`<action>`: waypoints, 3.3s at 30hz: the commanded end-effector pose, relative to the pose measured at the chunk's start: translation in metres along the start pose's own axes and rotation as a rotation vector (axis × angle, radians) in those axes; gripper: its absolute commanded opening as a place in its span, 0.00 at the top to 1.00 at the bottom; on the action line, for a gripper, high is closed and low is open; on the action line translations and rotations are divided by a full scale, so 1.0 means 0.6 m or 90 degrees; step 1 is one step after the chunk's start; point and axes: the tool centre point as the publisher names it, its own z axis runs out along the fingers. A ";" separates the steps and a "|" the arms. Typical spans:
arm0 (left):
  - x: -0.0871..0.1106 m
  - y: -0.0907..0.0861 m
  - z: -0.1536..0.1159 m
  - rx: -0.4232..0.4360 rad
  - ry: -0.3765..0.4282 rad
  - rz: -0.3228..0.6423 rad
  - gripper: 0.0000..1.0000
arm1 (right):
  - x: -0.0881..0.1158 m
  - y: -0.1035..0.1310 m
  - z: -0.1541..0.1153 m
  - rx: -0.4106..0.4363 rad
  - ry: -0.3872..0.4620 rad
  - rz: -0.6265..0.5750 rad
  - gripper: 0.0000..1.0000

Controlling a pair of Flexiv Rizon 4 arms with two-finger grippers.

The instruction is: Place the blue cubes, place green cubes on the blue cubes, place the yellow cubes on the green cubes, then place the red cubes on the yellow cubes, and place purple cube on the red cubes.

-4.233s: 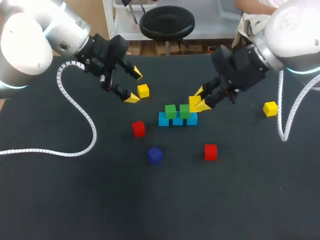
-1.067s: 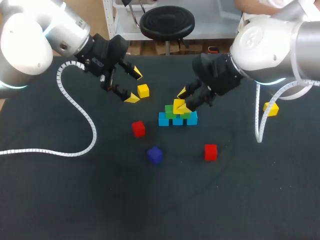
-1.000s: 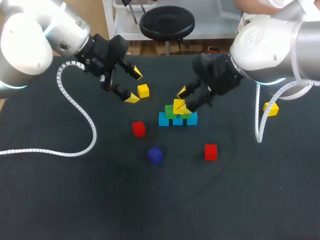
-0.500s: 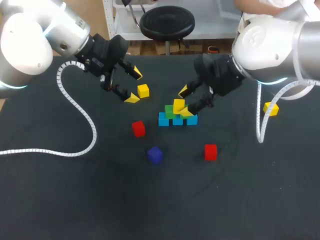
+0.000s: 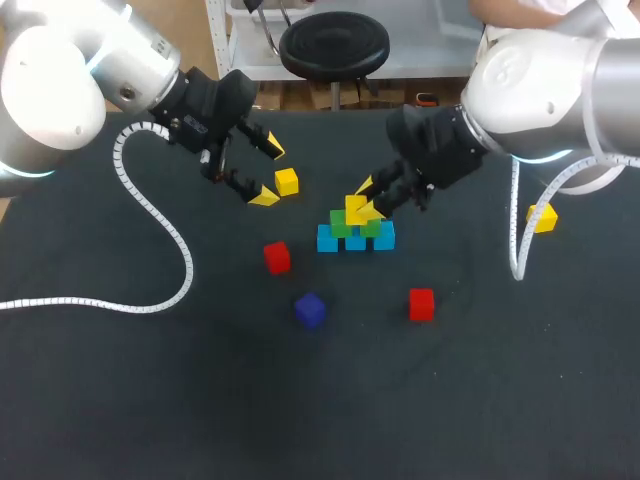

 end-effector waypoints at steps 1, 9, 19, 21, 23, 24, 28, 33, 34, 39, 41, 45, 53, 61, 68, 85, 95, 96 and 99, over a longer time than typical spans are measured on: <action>0.000 0.001 0.000 0.001 0.000 0.000 0.00 | 0.000 -0.001 0.000 0.000 -0.002 -0.001 1.00; 0.000 0.001 0.000 0.001 0.000 0.000 0.00 | -0.003 -0.003 -0.005 -0.002 -0.005 -0.014 1.00; 0.000 0.001 0.000 0.001 0.000 0.000 0.00 | -0.005 -0.007 -0.001 -0.016 0.011 -0.035 1.00; 0.000 0.001 0.000 0.001 0.000 0.000 0.00 | -0.007 -0.008 -0.003 -0.016 0.012 -0.037 1.00; 0.000 0.001 0.000 0.001 0.000 0.000 0.00 | -0.009 -0.008 -0.003 -0.015 0.014 -0.041 1.00; 0.000 0.001 0.000 0.001 0.000 0.000 0.00 | -0.009 -0.008 -0.003 -0.016 0.014 -0.042 1.00; 0.000 0.001 0.000 0.001 0.000 0.000 0.00 | -0.010 -0.008 -0.003 -0.016 0.018 -0.046 1.00; 0.000 0.001 0.000 0.001 0.000 0.000 0.00 | -0.006 -0.006 -0.003 -0.015 0.023 -0.044 1.00; 0.000 0.001 0.000 0.001 0.000 0.000 0.00 | -0.006 -0.006 -0.003 -0.015 0.023 -0.044 1.00; 0.000 0.001 0.000 0.001 0.000 0.000 0.00 | -0.005 -0.007 -0.003 -0.015 0.022 -0.043 1.00; 0.000 0.001 0.000 0.001 0.000 0.000 0.00 | -0.004 -0.006 -0.002 -0.014 0.022 -0.043 1.00; 0.000 0.001 0.000 0.001 0.000 0.000 0.00 | -0.004 -0.006 -0.001 -0.015 0.023 -0.042 1.00; 0.000 0.001 0.000 0.001 0.000 0.000 0.00 | -0.001 -0.004 -0.002 -0.013 0.023 -0.043 1.00; 0.000 0.001 0.000 0.001 0.000 0.000 0.00 | 0.004 -0.003 0.000 -0.014 0.024 -0.038 1.00; 0.000 0.001 0.000 0.001 0.000 0.000 0.00 | 0.004 -0.003 0.002 -0.014 0.023 -0.035 0.54; 0.000 0.001 0.000 0.001 0.000 0.000 0.00 | 0.002 0.000 -0.028 -0.007 -0.004 -0.031 0.00; 0.000 0.001 0.000 0.001 0.000 0.000 0.00 | 0.025 0.008 -0.095 0.024 -0.021 -0.031 0.00; 0.000 0.001 0.000 0.001 0.000 0.000 0.00 | 0.029 0.008 -0.102 0.027 -0.021 -0.030 0.00; 0.000 0.001 0.000 0.001 0.000 0.000 0.00 | 0.039 0.008 -0.124 0.040 -0.020 -0.027 0.00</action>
